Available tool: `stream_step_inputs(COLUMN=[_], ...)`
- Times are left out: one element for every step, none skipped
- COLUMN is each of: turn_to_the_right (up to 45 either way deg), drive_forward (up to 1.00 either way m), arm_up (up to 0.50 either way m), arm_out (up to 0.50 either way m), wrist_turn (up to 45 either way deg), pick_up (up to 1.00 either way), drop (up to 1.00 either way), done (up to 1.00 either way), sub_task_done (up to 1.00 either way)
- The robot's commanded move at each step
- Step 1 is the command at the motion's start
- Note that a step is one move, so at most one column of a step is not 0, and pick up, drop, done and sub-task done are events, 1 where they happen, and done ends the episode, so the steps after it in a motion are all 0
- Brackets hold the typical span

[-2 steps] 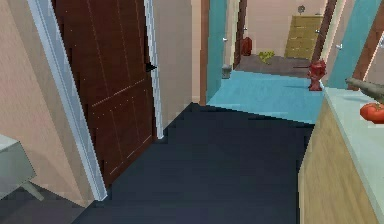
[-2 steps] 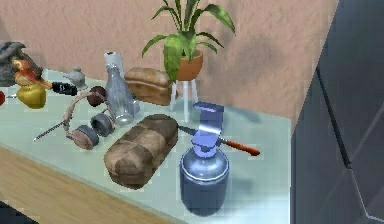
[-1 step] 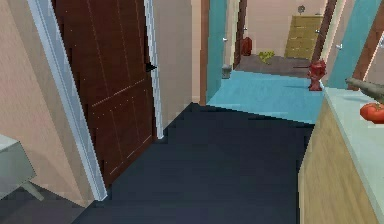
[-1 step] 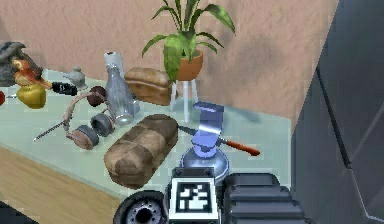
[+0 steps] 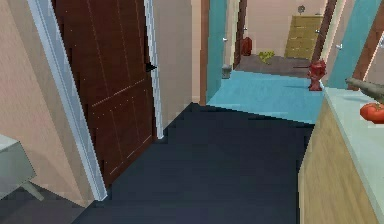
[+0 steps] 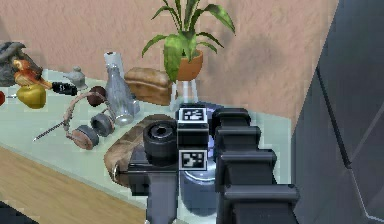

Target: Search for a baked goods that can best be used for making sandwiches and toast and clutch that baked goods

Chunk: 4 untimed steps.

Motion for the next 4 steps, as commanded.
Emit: stream_step_inputs(turn_to_the_right=[0.0, 0.0, 0.0, 0.0], drive_forward=[0.0, 0.0, 0.0, 0.0], arm_up=[0.0, 0.0, 0.0, 0.0], arm_out=[0.0, 0.0, 0.0, 0.0], wrist_turn=[45.0, 45.0, 45.0, 9.0], pick_up=[0.0, 0.0, 0.0, 0.0], drop=[0.0, 0.0, 0.0, 0.0], done=[0.0, 0.0, 0.0, 0.0], sub_task_done=[0.0, 0.0, 0.0, 0.0])
